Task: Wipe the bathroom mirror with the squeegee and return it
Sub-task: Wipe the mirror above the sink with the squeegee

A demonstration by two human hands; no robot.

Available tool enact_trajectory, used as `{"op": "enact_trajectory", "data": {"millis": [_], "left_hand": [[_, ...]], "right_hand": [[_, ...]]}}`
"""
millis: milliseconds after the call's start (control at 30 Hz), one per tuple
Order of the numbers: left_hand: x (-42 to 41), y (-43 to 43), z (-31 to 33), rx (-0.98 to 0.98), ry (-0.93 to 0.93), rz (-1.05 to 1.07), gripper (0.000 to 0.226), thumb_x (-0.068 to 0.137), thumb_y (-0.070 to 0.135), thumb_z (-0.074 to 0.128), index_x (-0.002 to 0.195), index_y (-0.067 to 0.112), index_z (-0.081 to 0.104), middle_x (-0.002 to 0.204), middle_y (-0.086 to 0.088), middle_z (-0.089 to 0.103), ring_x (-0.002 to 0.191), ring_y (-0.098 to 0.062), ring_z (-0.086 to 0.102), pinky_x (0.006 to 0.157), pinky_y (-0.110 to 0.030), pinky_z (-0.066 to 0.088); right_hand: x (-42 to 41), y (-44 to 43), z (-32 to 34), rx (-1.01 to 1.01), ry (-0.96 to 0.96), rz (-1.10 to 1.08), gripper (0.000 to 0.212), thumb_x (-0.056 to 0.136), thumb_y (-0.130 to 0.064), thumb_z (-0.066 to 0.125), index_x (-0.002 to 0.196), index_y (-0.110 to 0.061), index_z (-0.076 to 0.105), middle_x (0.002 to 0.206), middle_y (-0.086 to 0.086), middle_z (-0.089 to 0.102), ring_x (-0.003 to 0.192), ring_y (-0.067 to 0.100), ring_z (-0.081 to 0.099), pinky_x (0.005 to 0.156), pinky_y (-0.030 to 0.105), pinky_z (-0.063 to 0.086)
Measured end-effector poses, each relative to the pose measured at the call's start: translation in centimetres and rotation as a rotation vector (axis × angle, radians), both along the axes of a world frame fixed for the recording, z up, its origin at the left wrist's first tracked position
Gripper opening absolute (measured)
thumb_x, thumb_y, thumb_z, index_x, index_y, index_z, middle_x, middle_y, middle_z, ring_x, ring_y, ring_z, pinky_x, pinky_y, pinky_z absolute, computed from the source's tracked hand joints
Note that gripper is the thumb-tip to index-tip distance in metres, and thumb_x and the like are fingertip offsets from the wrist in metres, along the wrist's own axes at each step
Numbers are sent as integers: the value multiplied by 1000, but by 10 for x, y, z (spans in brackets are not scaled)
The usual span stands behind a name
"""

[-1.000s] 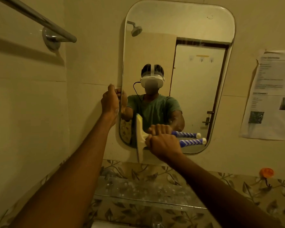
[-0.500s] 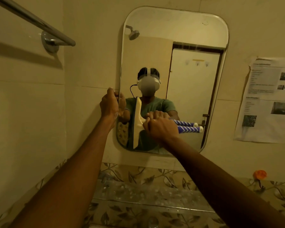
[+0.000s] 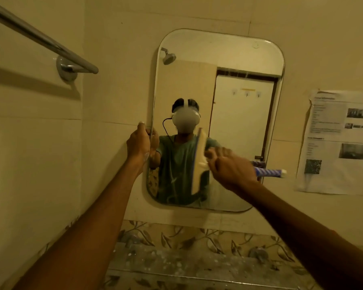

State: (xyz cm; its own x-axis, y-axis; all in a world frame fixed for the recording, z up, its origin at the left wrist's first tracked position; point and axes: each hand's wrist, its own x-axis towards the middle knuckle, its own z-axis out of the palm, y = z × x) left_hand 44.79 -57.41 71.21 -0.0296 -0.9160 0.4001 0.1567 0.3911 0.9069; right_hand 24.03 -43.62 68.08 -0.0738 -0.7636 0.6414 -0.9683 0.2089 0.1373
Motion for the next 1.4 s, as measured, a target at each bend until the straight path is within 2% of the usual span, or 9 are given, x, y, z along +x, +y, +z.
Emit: {"op": "enact_trajectory", "data": {"millis": [133, 367, 500, 667, 867, 1000, 1133, 1233, 1400], "left_hand": [[3, -2, -2, 5, -11, -9, 57, 96, 52, 24, 95, 15, 67, 105, -15, 69, 101, -31, 63, 96, -52, 50], [1, -1, 1, -38, -47, 50, 54, 101, 44, 26, 103, 7, 66, 109, -16, 68, 102, -30, 64, 97, -49, 50], [8, -3, 8, -24, -126, 61, 54, 99, 48, 27, 102, 10, 65, 109, -17, 68, 100, -32, 65, 93, -48, 53], [13, 3, 41, -141, -92, 93, 38, 97, 41, 38, 72, 23, 59, 87, -9, 68, 87, -28, 66, 85, -43, 56], [7, 12, 85, -136, 7, 57, 36, 93, 40, 40, 75, 18, 63, 94, -11, 69, 88, -26, 64, 86, -41, 54], [10, 6, 84, -88, -10, 3, 43, 87, 45, 40, 92, 13, 68, 101, -14, 71, 95, -31, 66, 90, -48, 55], [8, 7, 84, -109, -27, 17, 37, 90, 41, 40, 86, 14, 65, 99, -12, 69, 90, -28, 65, 86, -44, 56], [5, 7, 85, -157, -46, 68, 34, 94, 36, 39, 72, 19, 58, 90, -11, 65, 85, -27, 62, 87, -45, 56], [7, 2, 100, -238, -68, 137, 35, 95, 34, 40, 69, 19, 58, 76, -3, 63, 79, -24, 62, 68, -32, 51]], "right_hand": [[59, -50, 13, -17, 9, 71, 43, 101, -45, 30, 117, -15, 56, 119, 8, 58, 107, 24, 56, 91, 39, 46], [-17, -15, 23, 17, -105, 33, 26, 100, -40, 30, 106, -32, 54, 97, -4, 58, 71, 7, 52, 59, 24, 43], [-53, 20, 18, -39, 44, -78, 21, 101, -41, 35, 111, -30, 49, 99, -6, 55, 66, 6, 47, 51, 22, 36], [-9, -7, 39, -52, 50, 25, 31, 100, -47, 31, 112, -29, 53, 102, -5, 57, 72, 7, 54, 55, 22, 40], [70, -59, 87, -92, 79, 76, 46, 100, -46, 33, 76, -17, 58, 68, 0, 54, 55, 10, 50, 49, 22, 29], [45, -45, 97, -58, -27, 66, 40, 99, -46, 35, 83, -19, 58, 70, -1, 56, 59, 12, 53, 52, 23, 33], [-13, 11, 95, 18, 69, -87, 24, 97, -42, 46, 108, -23, 56, 87, -3, 60, 68, 12, 56, 57, 27, 49], [-24, 32, 91, -10, 114, -186, 36, 95, -45, 51, 124, -23, 52, 84, -5, 53, 74, 17, 58, 62, 32, 53], [14, -8, 105, -54, 75, -41, 40, 101, -47, 32, 94, -19, 60, 73, -1, 57, 56, 9, 50, 52, 22, 34]]}}
